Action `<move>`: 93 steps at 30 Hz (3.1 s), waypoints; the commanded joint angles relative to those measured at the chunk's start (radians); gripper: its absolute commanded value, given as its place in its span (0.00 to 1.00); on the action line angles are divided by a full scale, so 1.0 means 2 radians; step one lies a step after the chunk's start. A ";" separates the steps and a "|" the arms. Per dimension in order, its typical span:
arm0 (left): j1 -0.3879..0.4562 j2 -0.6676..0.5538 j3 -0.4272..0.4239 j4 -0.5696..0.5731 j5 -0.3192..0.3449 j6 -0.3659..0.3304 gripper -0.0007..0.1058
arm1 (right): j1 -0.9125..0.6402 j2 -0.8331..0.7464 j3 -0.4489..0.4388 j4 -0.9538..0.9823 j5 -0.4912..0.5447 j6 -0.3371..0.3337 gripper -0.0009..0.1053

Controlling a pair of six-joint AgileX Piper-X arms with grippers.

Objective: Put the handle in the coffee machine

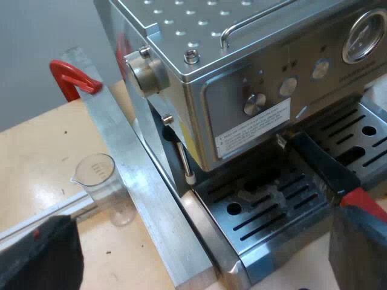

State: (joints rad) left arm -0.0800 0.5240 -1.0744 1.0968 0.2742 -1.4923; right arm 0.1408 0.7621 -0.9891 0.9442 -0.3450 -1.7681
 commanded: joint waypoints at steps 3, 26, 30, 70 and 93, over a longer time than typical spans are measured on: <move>0.015 -0.018 -0.003 0.010 -0.008 -0.007 0.79 | -0.099 -0.024 -0.004 0.045 -0.009 -0.051 0.66; 0.048 -0.188 0.002 0.030 -0.006 0.008 0.79 | -0.173 -0.253 -0.004 0.127 -0.032 -0.126 0.66; 0.048 -0.228 0.015 0.054 -0.004 0.008 0.79 | -0.173 -0.307 -0.004 0.144 -0.039 -0.124 0.66; 0.019 -0.337 0.150 0.042 0.011 -0.033 0.79 | -0.173 -0.408 0.014 0.166 -0.100 -0.135 0.66; -0.009 -0.336 0.288 -0.056 -0.042 -0.056 0.79 | -0.173 -0.407 0.205 0.041 -0.087 -0.070 0.66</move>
State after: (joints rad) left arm -0.0935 -0.0121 -0.4941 0.9952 0.2006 -1.5944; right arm -0.1998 -0.0097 -0.5731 1.0455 -0.5187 -1.8992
